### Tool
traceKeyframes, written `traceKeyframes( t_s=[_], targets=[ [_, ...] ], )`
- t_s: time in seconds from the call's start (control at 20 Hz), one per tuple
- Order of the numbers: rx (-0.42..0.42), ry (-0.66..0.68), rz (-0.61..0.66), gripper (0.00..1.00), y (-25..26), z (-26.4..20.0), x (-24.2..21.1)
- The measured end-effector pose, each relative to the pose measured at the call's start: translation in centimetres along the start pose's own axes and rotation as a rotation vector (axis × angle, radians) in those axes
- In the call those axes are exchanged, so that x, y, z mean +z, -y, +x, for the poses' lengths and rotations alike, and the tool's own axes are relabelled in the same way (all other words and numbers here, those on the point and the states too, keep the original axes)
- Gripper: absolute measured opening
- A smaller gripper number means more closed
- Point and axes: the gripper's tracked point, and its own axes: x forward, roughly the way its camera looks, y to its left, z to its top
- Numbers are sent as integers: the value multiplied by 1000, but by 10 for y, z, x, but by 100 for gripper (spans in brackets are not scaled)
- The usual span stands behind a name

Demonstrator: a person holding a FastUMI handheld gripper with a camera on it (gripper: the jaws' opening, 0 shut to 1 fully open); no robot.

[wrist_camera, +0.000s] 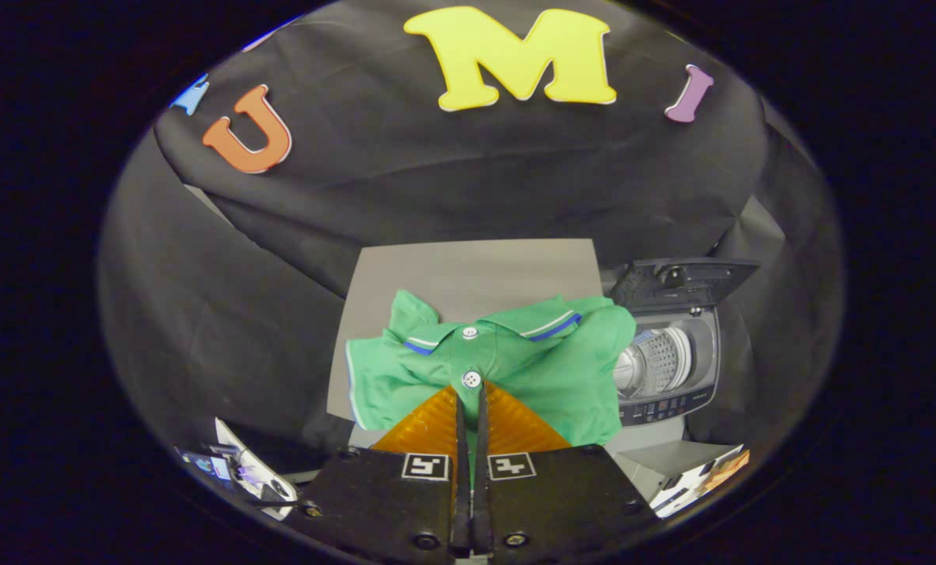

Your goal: Put the clothes into the washing machine and then close the washing machine lid.

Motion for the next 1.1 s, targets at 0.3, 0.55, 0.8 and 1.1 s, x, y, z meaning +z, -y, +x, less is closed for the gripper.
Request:
traceKeyframes(
  t_s=[0.3, 0.55, 0.8, 1.1],
  targets=[
    [1, 83, 2, 5, 31, -86, -25],
    [11, 157, 35, 5, 66, -146, -29],
    [-18, 201, 59, 5, 111, -192, -41],
    [-42, 220, 118, 5, 161, -214, -54]
  ],
)
